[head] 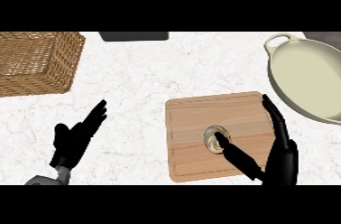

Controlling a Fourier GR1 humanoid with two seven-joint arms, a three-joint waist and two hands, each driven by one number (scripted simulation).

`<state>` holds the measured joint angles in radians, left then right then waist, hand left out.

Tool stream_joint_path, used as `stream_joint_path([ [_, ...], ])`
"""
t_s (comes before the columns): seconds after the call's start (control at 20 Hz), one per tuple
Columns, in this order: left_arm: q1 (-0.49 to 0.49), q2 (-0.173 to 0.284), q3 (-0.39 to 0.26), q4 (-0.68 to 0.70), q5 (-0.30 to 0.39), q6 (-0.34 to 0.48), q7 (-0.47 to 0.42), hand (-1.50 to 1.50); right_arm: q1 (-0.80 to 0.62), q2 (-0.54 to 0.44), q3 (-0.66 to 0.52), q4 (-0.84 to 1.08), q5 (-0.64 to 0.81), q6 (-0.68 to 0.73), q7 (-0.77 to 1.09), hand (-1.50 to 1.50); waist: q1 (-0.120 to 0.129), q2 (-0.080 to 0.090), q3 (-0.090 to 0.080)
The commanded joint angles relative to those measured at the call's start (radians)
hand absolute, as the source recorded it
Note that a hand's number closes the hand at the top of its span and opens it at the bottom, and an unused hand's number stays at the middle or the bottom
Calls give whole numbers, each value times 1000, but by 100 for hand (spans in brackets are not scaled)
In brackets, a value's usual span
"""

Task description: Pick the cupcake from the cutting board and place it in the pot

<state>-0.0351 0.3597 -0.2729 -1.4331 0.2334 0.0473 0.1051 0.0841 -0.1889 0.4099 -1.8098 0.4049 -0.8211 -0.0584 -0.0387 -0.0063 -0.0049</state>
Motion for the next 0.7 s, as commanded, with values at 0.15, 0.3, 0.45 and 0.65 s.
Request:
stream_joint_path([
  [0.15, -36, -38, -17, 21, -4, -7, 31, 0, 111, 14, 81, -164, 307, 132, 462, -150, 13, 3, -2],
  [0.3, -24, -26, -7, 12, 6, -29, 20, 0, 70, 59, 82, -238, 374, 264, 678, -150, 29, 3, -1],
  [0.45, -44, -24, -2, 28, -11, -32, 23, 0, -19, 157, 102, -274, 458, 361, 870, -150, 39, 5, 2],
  [0.65, -53, -90, -22, 44, -56, 14, 2, 0, -73, 169, 32, -248, 354, 463, 969, -150, 41, 7, 4],
])
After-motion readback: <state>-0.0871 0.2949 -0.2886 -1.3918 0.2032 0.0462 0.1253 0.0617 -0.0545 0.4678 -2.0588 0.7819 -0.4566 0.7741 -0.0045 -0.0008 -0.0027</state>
